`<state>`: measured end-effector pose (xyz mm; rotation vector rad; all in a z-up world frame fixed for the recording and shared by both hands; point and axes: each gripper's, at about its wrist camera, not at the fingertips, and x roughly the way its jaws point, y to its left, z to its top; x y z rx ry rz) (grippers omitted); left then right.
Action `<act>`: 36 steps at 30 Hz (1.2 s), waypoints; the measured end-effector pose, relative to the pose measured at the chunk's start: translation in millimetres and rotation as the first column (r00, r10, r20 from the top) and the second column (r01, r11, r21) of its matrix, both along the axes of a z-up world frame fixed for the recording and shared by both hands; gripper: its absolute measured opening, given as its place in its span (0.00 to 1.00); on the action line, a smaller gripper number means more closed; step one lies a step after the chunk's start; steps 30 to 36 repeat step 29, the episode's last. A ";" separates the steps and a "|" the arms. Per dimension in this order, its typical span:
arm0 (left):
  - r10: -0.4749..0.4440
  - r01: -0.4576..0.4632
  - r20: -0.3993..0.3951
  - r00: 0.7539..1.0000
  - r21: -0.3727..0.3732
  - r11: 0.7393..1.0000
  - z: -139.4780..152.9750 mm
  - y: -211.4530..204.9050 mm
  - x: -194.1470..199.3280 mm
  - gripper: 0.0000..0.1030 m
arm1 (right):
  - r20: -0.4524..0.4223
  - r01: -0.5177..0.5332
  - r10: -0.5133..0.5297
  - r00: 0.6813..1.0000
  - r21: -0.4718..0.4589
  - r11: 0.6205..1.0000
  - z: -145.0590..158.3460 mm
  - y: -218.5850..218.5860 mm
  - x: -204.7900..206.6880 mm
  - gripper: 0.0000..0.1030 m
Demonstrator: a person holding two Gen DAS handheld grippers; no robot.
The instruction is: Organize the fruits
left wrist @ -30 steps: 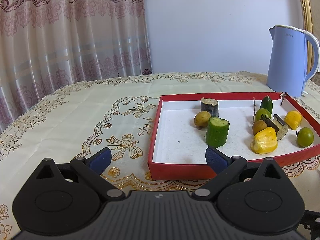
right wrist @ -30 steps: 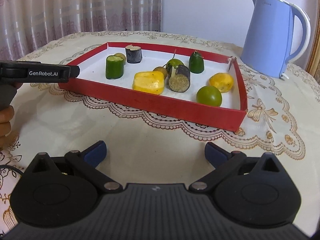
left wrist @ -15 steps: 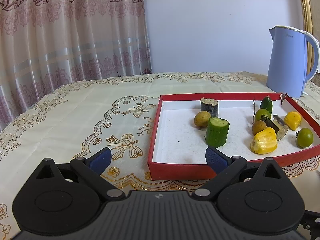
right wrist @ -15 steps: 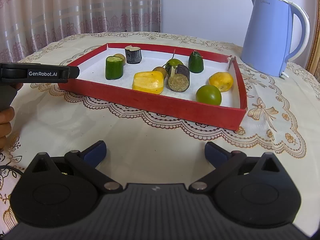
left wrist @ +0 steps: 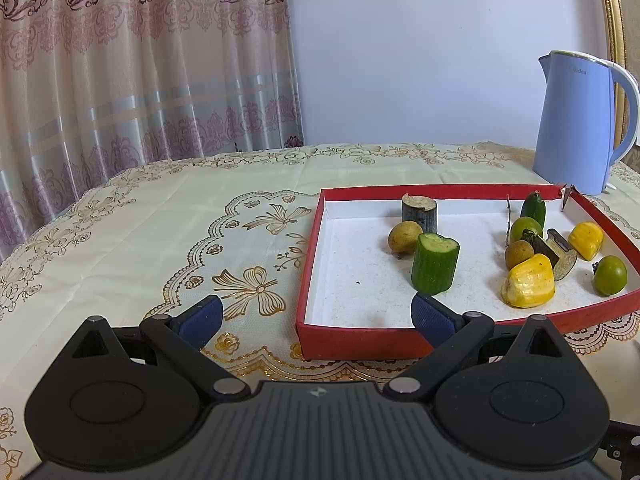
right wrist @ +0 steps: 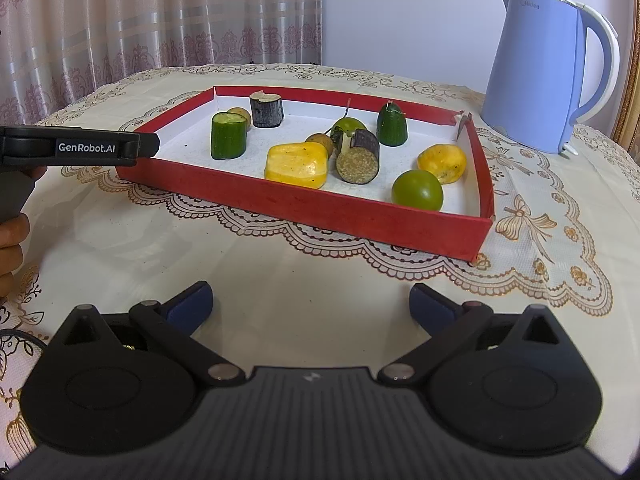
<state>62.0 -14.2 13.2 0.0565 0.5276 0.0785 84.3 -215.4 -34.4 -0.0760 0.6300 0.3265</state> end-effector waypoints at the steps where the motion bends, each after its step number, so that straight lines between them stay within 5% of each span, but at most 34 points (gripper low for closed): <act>1: 0.000 0.000 0.000 1.000 0.000 1.000 0.0 -0.4 -0.1 0.98 | 0.000 0.000 0.000 1.000 0.000 1.000 0.0 0.0 0.0 1.00; 36: 0.000 0.000 0.003 1.000 0.011 1.000 -1.9 -1.5 -0.2 0.98 | -0.001 0.000 0.000 1.000 0.000 1.000 0.2 -0.2 0.1 1.00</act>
